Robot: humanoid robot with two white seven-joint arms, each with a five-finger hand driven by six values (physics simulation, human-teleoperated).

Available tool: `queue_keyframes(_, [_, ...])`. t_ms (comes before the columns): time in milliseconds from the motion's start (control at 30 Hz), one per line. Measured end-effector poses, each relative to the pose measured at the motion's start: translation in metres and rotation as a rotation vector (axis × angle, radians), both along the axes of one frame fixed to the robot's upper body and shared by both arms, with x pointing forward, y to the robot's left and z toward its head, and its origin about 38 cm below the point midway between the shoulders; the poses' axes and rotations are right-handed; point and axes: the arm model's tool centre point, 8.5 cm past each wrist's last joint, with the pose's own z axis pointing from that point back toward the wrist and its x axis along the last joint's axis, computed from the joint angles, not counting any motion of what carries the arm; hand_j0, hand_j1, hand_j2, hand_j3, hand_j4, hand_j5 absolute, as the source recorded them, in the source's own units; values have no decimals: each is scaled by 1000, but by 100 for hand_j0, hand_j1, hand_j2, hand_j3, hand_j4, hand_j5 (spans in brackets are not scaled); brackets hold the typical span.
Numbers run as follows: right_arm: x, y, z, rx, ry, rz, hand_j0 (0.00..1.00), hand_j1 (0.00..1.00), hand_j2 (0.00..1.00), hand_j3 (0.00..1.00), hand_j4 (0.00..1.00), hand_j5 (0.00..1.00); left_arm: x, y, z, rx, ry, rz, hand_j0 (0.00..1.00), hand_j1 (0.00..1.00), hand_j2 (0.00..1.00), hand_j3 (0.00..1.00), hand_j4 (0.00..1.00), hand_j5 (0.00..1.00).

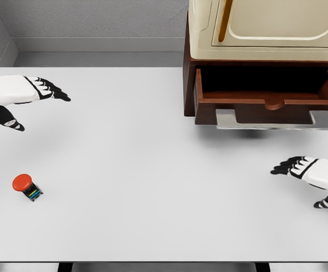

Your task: Put the switch into the drawer with left arm, and close the drawer with right arm

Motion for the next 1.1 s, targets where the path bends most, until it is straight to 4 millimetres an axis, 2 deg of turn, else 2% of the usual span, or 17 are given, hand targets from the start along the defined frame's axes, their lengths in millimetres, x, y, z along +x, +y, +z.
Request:
queue_keyframes(133, [-1, 2, -2, 3, 6, 4, 100, 100, 100, 100, 100, 100, -1, 0, 0, 3, 0, -1, 100, 100, 100, 100, 100, 100])
queue_keyframes(267, [3, 1, 3, 7, -13, 0, 100, 100, 100, 100, 100, 100, -29, 17, -4, 89, 42, -6, 100, 100, 100, 100, 100, 100])
queue_keyframes(400, [0, -3, 2, 11, -13, -16, 100, 100, 100, 100, 100, 100, -45, 29, -8, 150, 77, 1, 100, 100, 100, 100, 100, 100])
queue_keyframes(533, [-4, -17, 10, 37, -60, -86, 100, 100, 100, 100, 100, 100, -57, 33, -31, 170, 147, 0, 100, 100, 100, 100, 100, 100])
queue_keyframes(833, [-12, -30, 12, 99, -111, -176, 100, 100, 100, 100, 100, 100, -72, 16, -79, 210, 241, -70, 100, 100, 100, 100, 100, 100])
queue_keyframes(1033, [-18, -33, 7, 116, -107, -205, 100, 100, 100, 100, 100, 100, -70, 5, -88, 236, 230, -103, 100, 100, 100, 100, 100, 100])
queue_keyframes(1067, [-19, -33, 5, 117, -103, -206, 94, 94, 94, 94, 94, 94, -69, 3, -89, 234, 229, -107, 100, 100, 100, 100, 100, 100])
queue_keyframes(1100, [-20, -34, 5, 119, -103, -208, 76, 76, 76, 76, 76, 76, -69, 2, -89, 233, 228, -110, 100, 100, 100, 100, 100, 100])
